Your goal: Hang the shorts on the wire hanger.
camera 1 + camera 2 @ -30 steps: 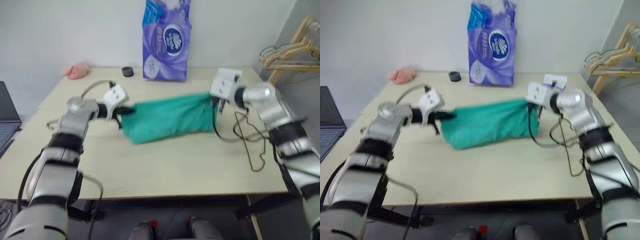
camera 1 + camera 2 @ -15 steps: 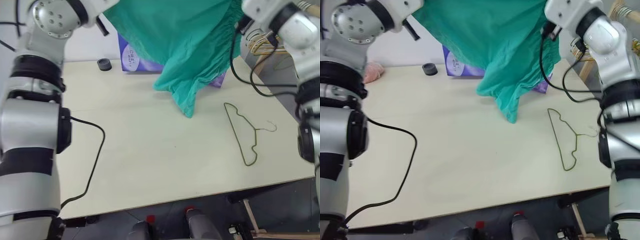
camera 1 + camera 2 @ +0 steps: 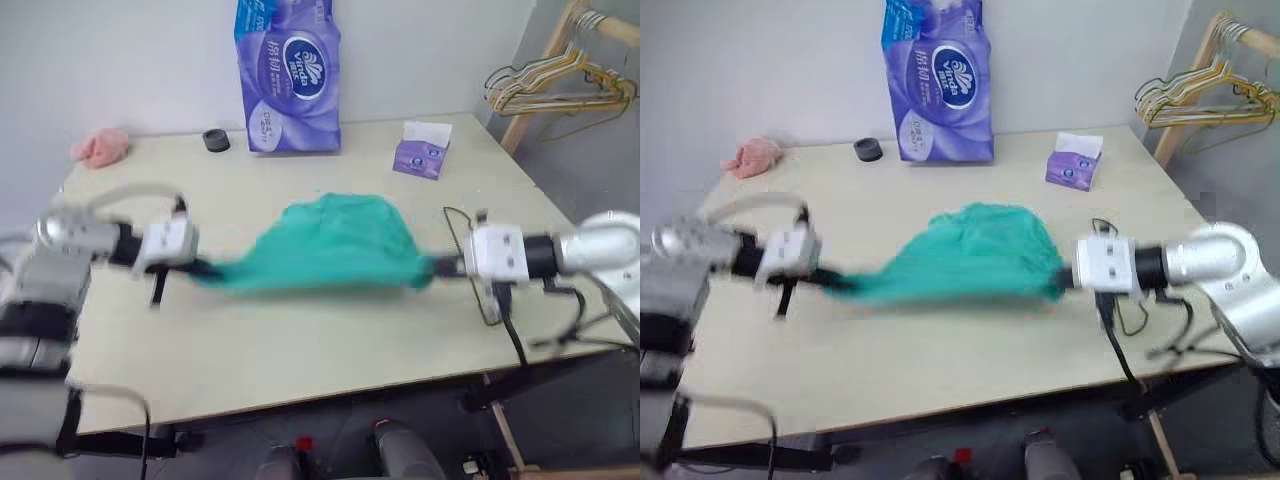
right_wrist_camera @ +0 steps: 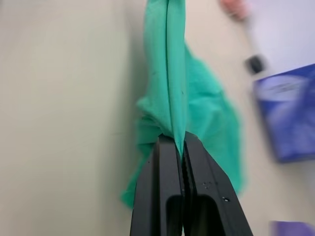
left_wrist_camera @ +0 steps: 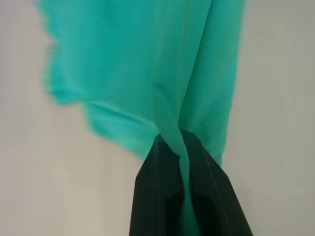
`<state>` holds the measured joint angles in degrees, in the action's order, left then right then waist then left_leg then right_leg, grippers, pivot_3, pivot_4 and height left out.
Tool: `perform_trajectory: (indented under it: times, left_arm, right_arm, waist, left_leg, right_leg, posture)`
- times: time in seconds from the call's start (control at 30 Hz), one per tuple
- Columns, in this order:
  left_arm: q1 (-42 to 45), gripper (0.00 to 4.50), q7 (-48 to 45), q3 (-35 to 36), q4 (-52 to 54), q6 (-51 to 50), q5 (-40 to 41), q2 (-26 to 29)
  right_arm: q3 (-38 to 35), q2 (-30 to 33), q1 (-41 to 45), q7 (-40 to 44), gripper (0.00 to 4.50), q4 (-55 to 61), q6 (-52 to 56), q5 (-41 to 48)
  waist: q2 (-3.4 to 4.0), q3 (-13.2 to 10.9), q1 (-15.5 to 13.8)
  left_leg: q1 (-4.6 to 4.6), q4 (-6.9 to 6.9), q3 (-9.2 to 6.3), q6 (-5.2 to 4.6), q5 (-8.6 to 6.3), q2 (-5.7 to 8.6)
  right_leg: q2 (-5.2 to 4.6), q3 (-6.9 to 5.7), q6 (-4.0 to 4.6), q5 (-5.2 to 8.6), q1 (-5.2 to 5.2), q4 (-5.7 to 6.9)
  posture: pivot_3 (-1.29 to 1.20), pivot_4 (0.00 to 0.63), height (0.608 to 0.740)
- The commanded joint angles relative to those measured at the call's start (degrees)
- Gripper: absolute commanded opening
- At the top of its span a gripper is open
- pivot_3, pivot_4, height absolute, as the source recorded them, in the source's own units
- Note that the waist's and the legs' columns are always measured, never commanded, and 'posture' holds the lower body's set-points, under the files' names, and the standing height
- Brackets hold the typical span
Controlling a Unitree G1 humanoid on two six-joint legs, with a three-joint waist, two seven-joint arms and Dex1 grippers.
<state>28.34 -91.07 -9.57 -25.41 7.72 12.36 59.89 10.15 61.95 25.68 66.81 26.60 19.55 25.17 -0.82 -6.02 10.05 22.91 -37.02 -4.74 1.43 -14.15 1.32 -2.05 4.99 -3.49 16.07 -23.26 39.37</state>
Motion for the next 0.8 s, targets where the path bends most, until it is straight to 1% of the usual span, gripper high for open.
perform_trajectory:
  times: [0.03,0.1,0.17,0.23,0.27,0.3,0.37,0.4,0.43,0.47,0.5,0.53,0.57,0.6,0.63,0.67,0.7,0.73,0.8]
  left_arm:
    - [-11.88,0.00,-0.75,3.71,11.11,-9.07,1.38,7.70]
    - [-15.85,0.00,0.44,4.61,15.74,-11.46,2.71,8.29]
    - [-15.96,0.00,2.47,4.21,19.83,-13.97,3.40,6.69]
    - [-12.91,0.00,3.27,3.04,20.70,-16.44,3.33,4.63]
    - [-10.52,0.00,3.50,2.15,19.63,-17.50,2.86,3.23]
    - [-7.61,0.00,3.64,0.99,17.61,-18.08,1.96,1.40]
    - [1.61,0.00,6.76,-1.94,8.49,-16.38,-2.36,-5.26]
    - [8.65,0.00,10.92,-3.87,0.03,-12.44,-6.93,-9.55]
    - [16.00,0.00,16.35,-5.47,-9.20,-8.34,-11.36,-13.60]
    - [23.09,0.00,22.56,-6.64,-18.03,-4.97,-15.24,-16.99]
    - [32.12,0.00,33.33,-7.92,-27.59,-1.34,-19.85,-20.11]
    - [39.77,0.00,42.99,-8.20,-34.70,0.55,-22.78,-22.22]
    - [46.53,0.00,52.48,-7.79,-40.10,1.61,-24.55,-23.67]
    - [52.30,0.00,60.51,-7.44,-43.96,2.51,-26.05,-24.29]
    - [56.98,0.00,66.45,-7.29,-46.51,3.48,-27.36,-24.37]
    - [61.14,0.00,70.85,-6.73,-48.19,4.52,-28.06,-24.10]
    - [66.04,0.00,75.07,-5.69,-49.19,5.74,-28.38,-23.28]
    - [69.67,0.00,77.70,-5.38,-49.74,7.60,-29.21,-22.36]
    - [73.29,0.00,80.46,-5.24,-50.22,10.80,-30.66,-20.72]
  right_arm:
    - [-5.31,3.53,-2.24,2.33,0.02,5.46,5.37,4.59]
    - [-4.51,3.15,-2.44,2.30,0.02,6.10,5.82,4.24]
    - [-1.70,1.30,-0.74,2.28,0.02,3.76,6.17,2.60]
    - [0.63,-0.20,1.21,3.11,0.02,-0.18,5.57,0.31]
    - [1.64,-1.33,2.64,3.43,0.02,-3.12,5.33,-0.97]
    - [2.95,-2.81,4.61,3.75,0.02,-7.22,4.68,-2.77]
    - [7.16,-7.82,11.67,2.33,0.02,-22.75,-2.27,-11.42]
    - [9.38,-11.43,17.49,-1.70,0.02,-34.58,-8.48,-17.71]
    - [11.22,-15.03,24.16,-7.83,0.02,-47.01,-14.81,-23.86]
    - [12.59,-18.13,31.20,-16.31,0.02,-58.71,-20.03,-29.45]
    - [14.03,-20.46,40.24,-27.98,0.02,-70.67,-25.09,-35.28]
    - [14.84,-21.61,47.99,-37.37,0.02,-79.25,-28.65,-39.44]
    - [15.28,-22.05,54.63,-45.07,0.02,-85.55,-31.45,-42.35]
    - [15.65,-22.02,60.16,-50.50,0.02,-90.05,-33.80,-44.49]
    - [15.65,-21.81,64.59,-54.36,0.02,-93.20,-35.69,-45.85]
    - [15.43,-21.37,68.22,-57.42,0.02,-95.33,-37.46,-46.93]
    - [15.10,-20.18,71.94,-60.51,0.02,-96.34,-39.67,-48.11]
    - [14.48,-19.12,74.49,-62.51,0.02,-96.72,-42.00,-48.67]
    - [13.14,-17.55,76.27,-63.38,0.02,-96.35,-46.24,-48.84]
  waist:
    - [-0.01,-0.01,-0.41]
    - [-0.06,-0.05,-1.30]
    - [-0.03,-0.10,-2.43]
    - [0.04,-0.27,-3.72]
    - [-0.01,-0.30,-4.30]
    - [-0.03,-0.31,-4.86]
    - [-0.09,-0.34,-5.61]
    - [-0.14,-0.33,-5.86]
    - [-0.20,-0.32,-5.89]
    - [-0.27,-0.34,-5.85]
    - [-0.34,-0.41,-5.82]
    - [-0.39,-0.44,-5.61]
    - [-0.38,-0.52,-5.39]
    - [-0.44,-0.54,-5.04]
    - [-0.47,-0.51,-4.67]
    - [-0.46,-0.48,-4.15]
    - [-0.46,-0.48,-3.61]
    - [-0.50,-0.43,-3.30]
    - [-0.51,-0.43,-2.41]
  left_leg:
    - [0.01,-0.02,-0.05,0.00,0.00,-0.01]
    - [-0.04,-0.10,-0.12,0.00,0.00,-0.01]
    - [-0.29,-0.10,-0.04,-0.02,0.03,-0.02]
    - [-1.18,-0.05,-0.02,-0.06,0.05,-0.04]
    - [-1.52,-0.04,0.05,-0.04,0.04,-0.04]
    - [-1.69,-0.03,0.06,-0.04,0.04,0.01]
    - [-1.94,-0.02,0.11,-0.02,0.03,0.04]
    - [-1.94,-0.06,0.11,-0.02,0.03,0.06]
    - [-2.00,-0.08,0.14,-0.03,0.04,0.09]
    - [-1.97,-0.09,0.15,-0.02,0.04,0.16]
    - [-1.96,-0.17,0.16,0.00,0.06,0.22]
    - [-1.44,-0.17,0.09,0.10,0.14,0.44]
    - [-0.89,-0.28,-0.02,0.31,0.25,0.12]
    - [-0.09,-0.30,-0.17,0.60,0.43,0.12]
    - [1.23,-0.63,-0.25,1.49,0.95,0.13]
    - [2.28,-0.78,-0.21,1.59,0.99,0.11]
    - [2.79,-0.70,-0.14,1.72,0.88,0.05]
    - [2.99,-0.51,0.03,1.82,0.72,0.01]
    - [2.94,0.25,0.48,1.78,0.58,0.09]
  right_leg:
    - [-0.01,-0.01,0.01,0.00,-0.01,0.02]
    - [0.00,-0.05,0.08,-0.05,0.05,0.13]
    - [0.09,-0.20,0.06,-0.05,0.29,0.07]
    - [0.30,-0.56,-0.08,0.03,1.13,-0.47]
    - [0.23,-0.68,0.39,0.33,1.56,-0.56]
    - [0.12,-0.78,0.48,0.42,1.78,-0.60]
    - [0.09,-0.86,0.46,0.41,2.09,-0.70]
    - [0.10,-0.89,0.40,0.37,2.10,-0.70]
    - [0.12,-0.90,0.01,0.13,2.15,-0.71]
    - [0.15,-0.89,-0.07,0.06,2.16,-0.71]
    - [0.17,-0.86,0.02,-0.12,2.16,-0.66]
    - [0.18,-0.86,0.26,-0.32,1.79,-0.60]
    - [0.10,-0.88,0.22,-0.49,1.13,-0.32]
    - [0.08,-0.86,0.24,-0.55,0.24,-0.20]
    - [-0.15,-0.82,0.24,-0.68,-1.17,0.08]
    - [-0.30,-0.73,0.24,-0.68,-2.33,0.66]
    - [-0.35,-0.85,0.21,-0.66,-2.99,0.78]
    - [-0.41,-0.99,0.20,-0.65,-3.42,0.82]
    - [-0.73,-1.15,0.13,-0.60,-3.81,0.56]
  posture:
    - [-0.07,0.072,0.740]
    - [-0.07,0.075,0.740]
    - [-0.07,0.076,0.740]
    - [-0.07,0.079,0.740]
    - [-0.07,0.080,0.740]
    - [-0.08,0.081,0.740]
    - [-0.08,0.081,0.740]
    - [-0.08,0.080,0.740]
    - [-0.08,0.079,0.740]
    - [-0.08,0.078,0.740]
    - [-0.08,0.077,0.740]
    - [-0.08,0.075,0.740]
    - [-0.08,0.073,0.740]
    - [-0.08,0.073,0.740]
    - [-0.08,0.073,0.740]
    - [-0.09,0.070,0.740]
    - [-0.10,0.071,0.740]
    - [-0.10,0.070,0.740]
    - [-0.11,0.077,0.740]
